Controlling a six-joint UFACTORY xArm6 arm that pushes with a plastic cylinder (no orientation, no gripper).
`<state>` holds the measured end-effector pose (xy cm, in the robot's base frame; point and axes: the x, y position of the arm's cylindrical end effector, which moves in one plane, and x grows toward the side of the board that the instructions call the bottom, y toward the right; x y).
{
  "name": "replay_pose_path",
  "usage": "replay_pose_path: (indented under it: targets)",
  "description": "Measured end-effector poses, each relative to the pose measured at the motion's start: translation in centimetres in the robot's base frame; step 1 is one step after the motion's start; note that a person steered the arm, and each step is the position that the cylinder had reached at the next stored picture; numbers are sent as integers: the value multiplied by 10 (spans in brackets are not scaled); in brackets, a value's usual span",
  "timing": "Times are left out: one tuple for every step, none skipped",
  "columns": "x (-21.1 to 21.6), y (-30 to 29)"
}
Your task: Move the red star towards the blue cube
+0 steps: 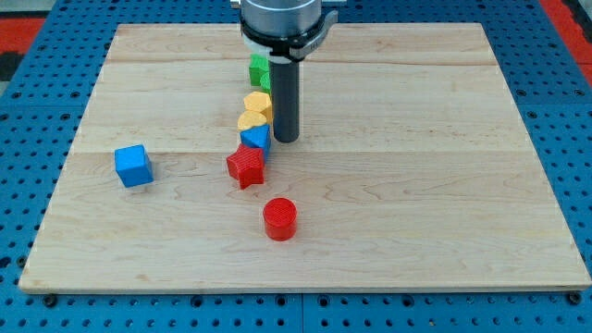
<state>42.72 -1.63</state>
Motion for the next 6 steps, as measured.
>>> replay_pose_path:
  targets:
    - [20,0]
    - [24,-5]
    - [44,-14]
    - [49,-45]
    - [52,-96]
    - [41,-90]
